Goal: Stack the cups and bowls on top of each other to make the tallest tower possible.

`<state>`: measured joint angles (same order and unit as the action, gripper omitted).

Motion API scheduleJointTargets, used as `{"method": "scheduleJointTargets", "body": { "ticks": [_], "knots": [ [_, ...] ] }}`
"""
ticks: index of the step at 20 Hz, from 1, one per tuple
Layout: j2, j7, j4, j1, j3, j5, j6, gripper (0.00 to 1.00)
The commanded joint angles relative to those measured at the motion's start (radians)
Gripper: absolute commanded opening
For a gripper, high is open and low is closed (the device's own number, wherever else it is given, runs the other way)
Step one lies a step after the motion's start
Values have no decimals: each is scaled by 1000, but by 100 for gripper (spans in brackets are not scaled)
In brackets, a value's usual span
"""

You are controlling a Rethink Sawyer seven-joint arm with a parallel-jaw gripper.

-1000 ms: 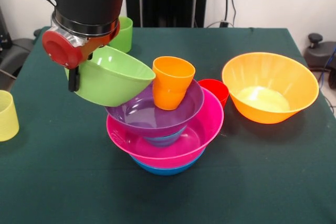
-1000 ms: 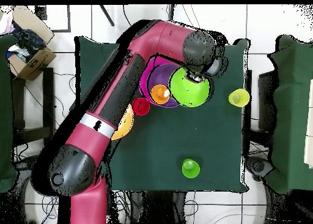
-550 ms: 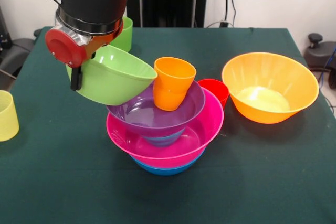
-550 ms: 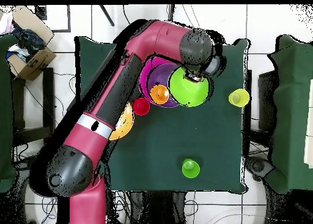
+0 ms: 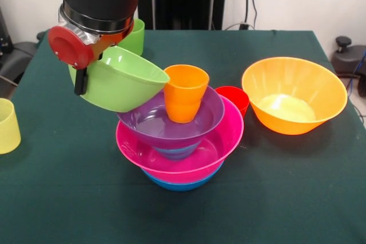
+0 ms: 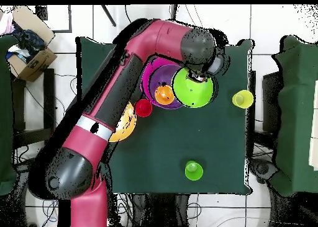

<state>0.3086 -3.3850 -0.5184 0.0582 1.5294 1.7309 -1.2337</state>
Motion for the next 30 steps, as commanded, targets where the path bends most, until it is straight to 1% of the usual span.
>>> {"method": "scheduleJointTargets", "body": {
  "ticks": [1, 8, 16, 22, 25, 28, 30],
  "knots": [
    [3, 115, 9, 12, -36, 27, 20, 0],
    [20, 118, -2, 13, -5, 52, 36, 0],
    [45, 102, -29, 25, 55, 98, 91, 0],
    [67, 78, -65, 52, 98, 123, 129, 0],
    [82, 38, -86, 58, 126, 126, 180, 0],
    [114, -54, -105, 63, 170, 120, 237, 0],
    [138, -113, -116, 71, 198, 112, 257, 0]
  ]
}}
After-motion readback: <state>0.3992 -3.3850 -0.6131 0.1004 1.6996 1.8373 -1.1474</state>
